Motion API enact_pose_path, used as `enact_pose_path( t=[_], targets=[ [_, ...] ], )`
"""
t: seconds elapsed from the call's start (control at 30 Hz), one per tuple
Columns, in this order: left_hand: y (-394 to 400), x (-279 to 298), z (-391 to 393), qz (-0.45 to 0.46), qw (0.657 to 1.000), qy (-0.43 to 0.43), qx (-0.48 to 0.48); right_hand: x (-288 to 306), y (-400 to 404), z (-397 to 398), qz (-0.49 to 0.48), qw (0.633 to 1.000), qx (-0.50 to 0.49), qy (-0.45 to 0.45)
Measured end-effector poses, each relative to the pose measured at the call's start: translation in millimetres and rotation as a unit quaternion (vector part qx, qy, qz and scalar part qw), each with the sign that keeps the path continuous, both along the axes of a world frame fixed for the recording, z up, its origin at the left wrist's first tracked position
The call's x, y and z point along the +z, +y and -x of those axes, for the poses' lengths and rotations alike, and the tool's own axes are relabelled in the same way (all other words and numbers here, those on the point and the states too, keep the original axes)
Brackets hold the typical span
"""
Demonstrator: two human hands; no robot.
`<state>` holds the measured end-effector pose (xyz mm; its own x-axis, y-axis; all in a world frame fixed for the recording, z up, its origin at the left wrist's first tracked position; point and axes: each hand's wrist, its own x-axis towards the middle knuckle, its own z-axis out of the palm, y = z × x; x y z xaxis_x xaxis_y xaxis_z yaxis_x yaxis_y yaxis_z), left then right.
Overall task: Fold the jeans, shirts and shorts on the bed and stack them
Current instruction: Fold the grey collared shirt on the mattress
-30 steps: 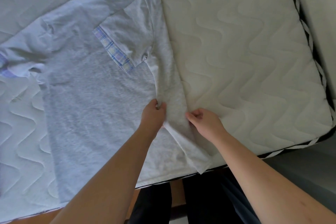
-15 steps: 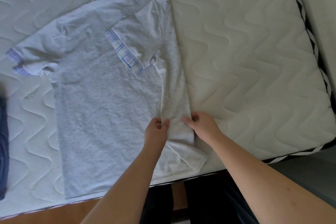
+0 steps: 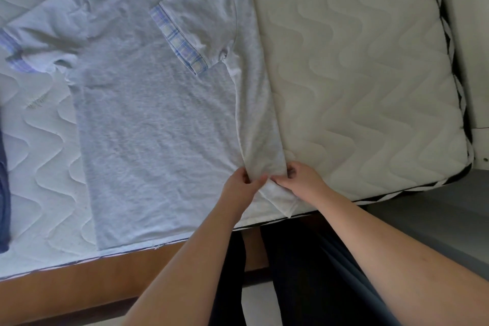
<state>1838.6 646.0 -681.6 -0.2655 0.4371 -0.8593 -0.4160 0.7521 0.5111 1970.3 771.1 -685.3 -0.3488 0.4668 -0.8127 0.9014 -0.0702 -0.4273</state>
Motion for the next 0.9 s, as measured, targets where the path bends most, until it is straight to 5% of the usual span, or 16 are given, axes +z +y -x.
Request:
enact_pose_path(
  t=[0.1, 0.27, 0.5, 0.67, 0.8, 0.9],
  targets=[
    [-2.7, -0.9, -14.9, 0.008, 1.000, -0.018, 0.007, 2.9, -2.7, -6.8, -0.030, 0.999, 0.022, 0.000],
    [-5.5, -0.3, -22.7, 0.072, 0.992, 0.100, -0.002, 8.2, -9.4, -27.3, 0.035, 0.999, -0.037, -0.018],
    [-18.4, 4.7, -31.9, 0.004, 0.999, -0.041, 0.015, 15.2, -27.0, -35.6, 0.138, 0.984, -0.114, 0.026],
    [-20.8, 1.1, -36.5, 0.026, 0.999, 0.034, 0.009, 22.2, -40.4, -48.4, 0.094, 0.977, -0.188, 0.049],
    [-19.3, 2.9, -40.4, 0.027, 0.999, 0.034, 0.026, 31.2, -56.4, -71.1, 0.161, 0.974, -0.100, 0.121],
    [-17.3, 6.4, -41.7, 0.008, 0.999, 0.015, 0.050, 32.7, -69.7, -68.1, 0.094, 0.985, -0.108, 0.100]
  ],
)
